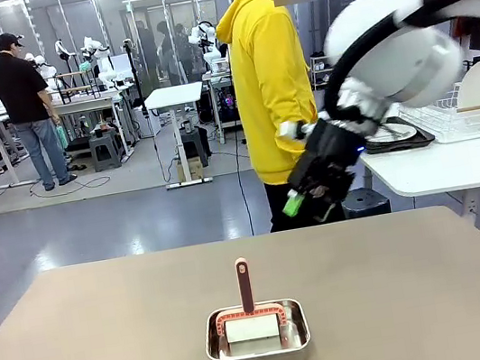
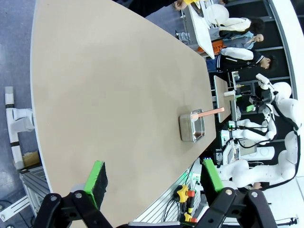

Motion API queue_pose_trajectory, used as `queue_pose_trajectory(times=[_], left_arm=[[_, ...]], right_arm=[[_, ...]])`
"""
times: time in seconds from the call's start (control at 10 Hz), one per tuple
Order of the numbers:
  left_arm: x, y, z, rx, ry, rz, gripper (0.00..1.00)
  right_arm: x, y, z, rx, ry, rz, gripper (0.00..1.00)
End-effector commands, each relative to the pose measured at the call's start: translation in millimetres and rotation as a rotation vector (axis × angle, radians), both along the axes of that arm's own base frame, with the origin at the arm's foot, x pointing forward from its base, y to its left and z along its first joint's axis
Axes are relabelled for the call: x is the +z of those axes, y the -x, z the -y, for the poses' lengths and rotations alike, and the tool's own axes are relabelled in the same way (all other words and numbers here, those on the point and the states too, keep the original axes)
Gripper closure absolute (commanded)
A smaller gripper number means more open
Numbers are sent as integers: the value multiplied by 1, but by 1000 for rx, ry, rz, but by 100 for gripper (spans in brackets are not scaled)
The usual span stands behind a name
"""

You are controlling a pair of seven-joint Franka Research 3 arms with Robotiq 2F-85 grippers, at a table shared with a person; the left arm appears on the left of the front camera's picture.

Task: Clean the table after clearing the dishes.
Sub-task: When the right (or left) Handle tray is removed, use the right hand (or left hand) to clean the right (or left) side of the table with the Lint Roller.

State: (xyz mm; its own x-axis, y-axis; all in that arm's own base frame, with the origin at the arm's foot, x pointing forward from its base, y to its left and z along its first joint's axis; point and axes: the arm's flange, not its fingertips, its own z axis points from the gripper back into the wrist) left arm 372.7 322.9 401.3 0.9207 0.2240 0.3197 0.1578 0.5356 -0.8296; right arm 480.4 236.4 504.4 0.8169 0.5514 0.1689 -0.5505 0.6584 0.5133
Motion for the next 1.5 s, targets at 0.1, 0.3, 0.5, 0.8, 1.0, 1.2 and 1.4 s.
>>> queue_pose_trajectory(times=[0.1, 0.3, 0.5, 0.8, 1.0, 1.2, 1.4], left_arm=[[3, 4, -1, -5, 1, -2, 0], [3, 4, -1, -5, 1, -2, 0], [3, 4, -1, -5, 1, -2, 0], [3, 4, -1, -5, 1, -2, 0], [3, 4, -1, -5, 1, -2, 0], [3, 4, -1, -5, 1, -2, 0], [3, 4, -1, -5, 1, -2, 0]], right_arm=[[-6, -7, -71, 215, 170, 39, 0], [-11, 0, -94, 352, 200, 74, 0], [-17, 9, -97, 293, 184, 56, 0], [-17, 9, -97, 293, 184, 56, 0], [-17, 9, -97, 293, 184, 56, 0], [-17, 9, -97, 293, 184, 56, 0], [-21, 1, -108, 482, 211, 96, 0]])
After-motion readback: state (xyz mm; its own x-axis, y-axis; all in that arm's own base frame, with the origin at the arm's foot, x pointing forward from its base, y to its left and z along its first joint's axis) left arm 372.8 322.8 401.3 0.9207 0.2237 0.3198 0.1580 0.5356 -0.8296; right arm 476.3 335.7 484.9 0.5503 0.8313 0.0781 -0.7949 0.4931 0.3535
